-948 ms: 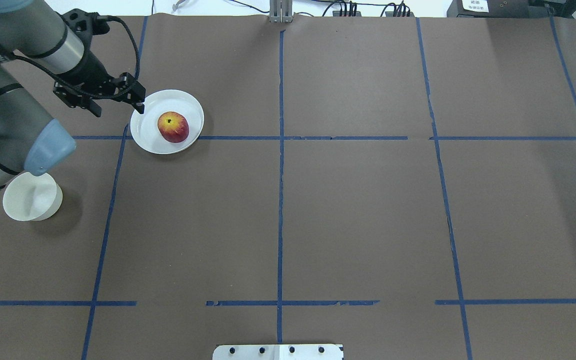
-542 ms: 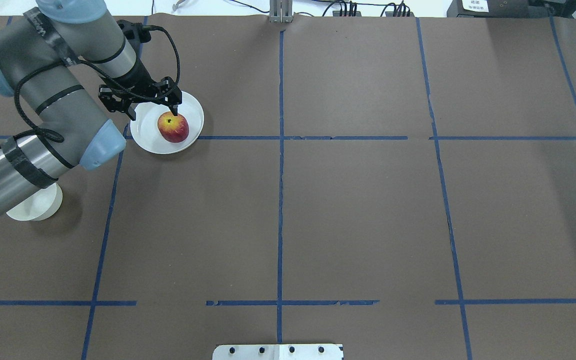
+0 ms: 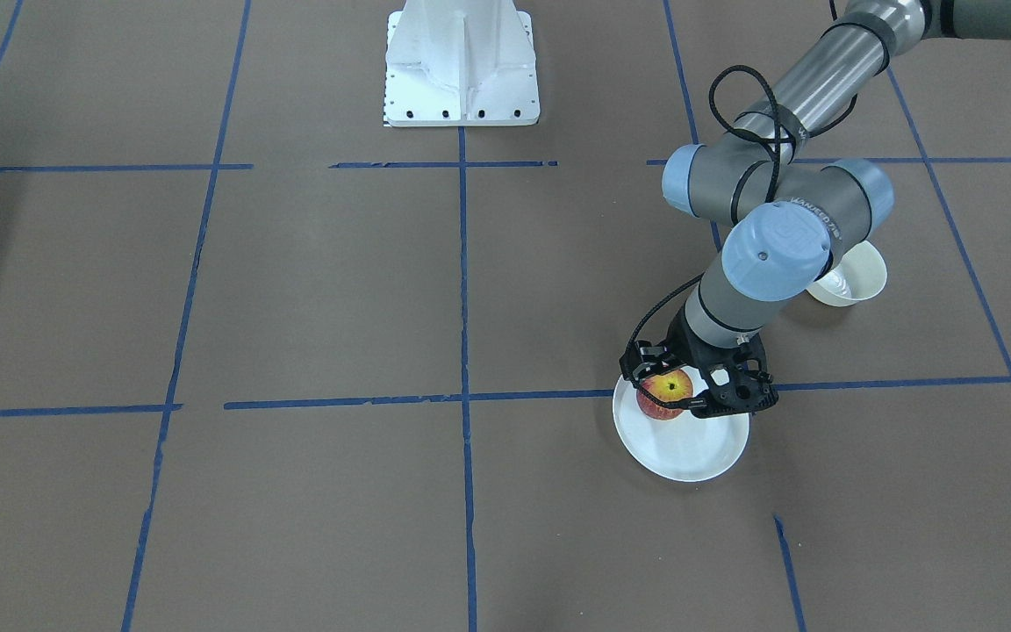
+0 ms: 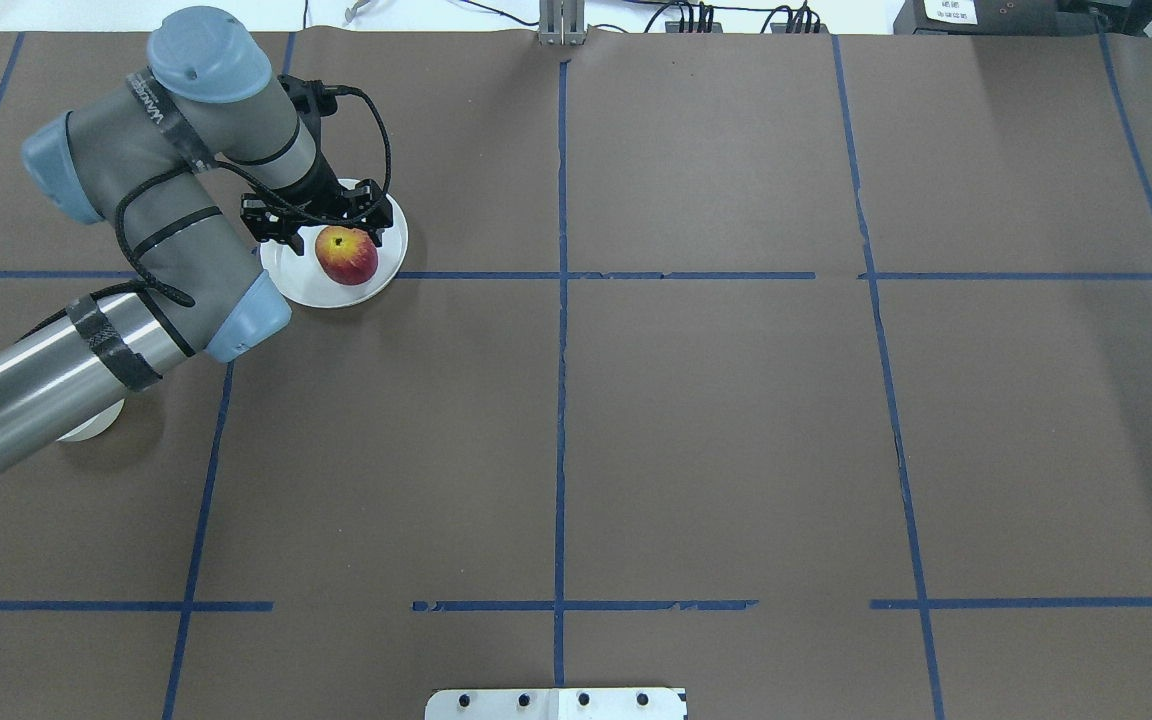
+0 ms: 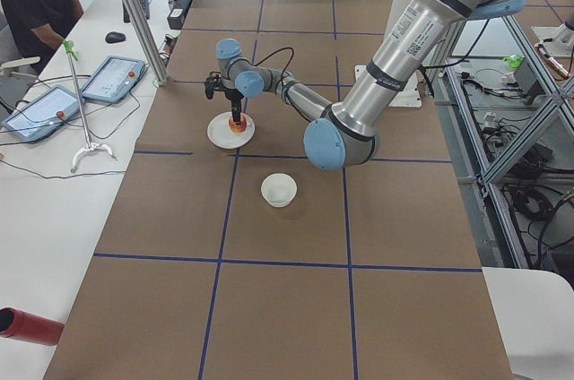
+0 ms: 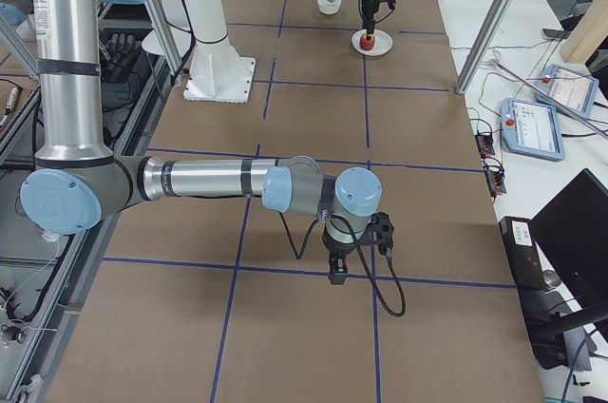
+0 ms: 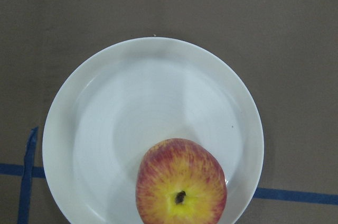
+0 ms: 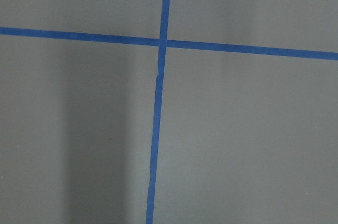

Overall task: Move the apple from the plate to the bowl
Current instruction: 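Lower the left gripper and close it around the red-yellow apple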

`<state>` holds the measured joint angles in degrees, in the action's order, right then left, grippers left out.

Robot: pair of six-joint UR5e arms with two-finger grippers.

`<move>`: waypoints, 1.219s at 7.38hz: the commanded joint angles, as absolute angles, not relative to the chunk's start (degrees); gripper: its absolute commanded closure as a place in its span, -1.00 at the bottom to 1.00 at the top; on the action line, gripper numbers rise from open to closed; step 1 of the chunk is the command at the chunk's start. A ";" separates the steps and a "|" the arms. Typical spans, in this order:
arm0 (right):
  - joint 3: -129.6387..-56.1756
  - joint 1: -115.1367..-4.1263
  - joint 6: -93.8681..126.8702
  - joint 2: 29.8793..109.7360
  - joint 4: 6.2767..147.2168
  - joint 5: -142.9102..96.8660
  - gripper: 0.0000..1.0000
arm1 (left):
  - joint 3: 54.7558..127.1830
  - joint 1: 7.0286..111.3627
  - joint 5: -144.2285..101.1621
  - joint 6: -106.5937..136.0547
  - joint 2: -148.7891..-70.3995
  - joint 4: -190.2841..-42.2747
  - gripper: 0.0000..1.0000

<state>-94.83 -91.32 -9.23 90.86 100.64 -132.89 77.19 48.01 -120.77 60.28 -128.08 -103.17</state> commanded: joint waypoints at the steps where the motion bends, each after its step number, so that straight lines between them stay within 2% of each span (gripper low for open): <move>1: -94.83 -91.32 -9.23 90.88 100.63 -132.89 -1.00 | 75.42 47.20 -119.53 60.91 -128.23 -104.32 -1.00; 5: -94.83 -91.32 -9.23 90.88 100.63 -132.89 -1.00 | 72.34 46.06 -118.04 61.17 -128.23 -107.49 -1.00; 6: -94.83 -91.32 -9.23 90.88 100.63 -132.89 -1.00 | 72.25 46.05 -117.95 61.17 -128.23 -107.93 -0.90; 7: -94.83 -91.32 -9.23 90.88 100.63 -132.89 -1.00 | 72.33 46.05 -117.95 61.69 -128.23 -108.10 0.12; 8: -94.83 -91.32 -9.23 90.88 100.63 -132.89 -1.00 | 72.68 46.14 -117.95 61.61 -128.23 -108.02 0.99; 9: -94.83 -91.32 -9.23 90.88 100.63 -132.89 -1.00 | 74.16 46.49 -117.86 61.35 -128.15 -107.67 1.00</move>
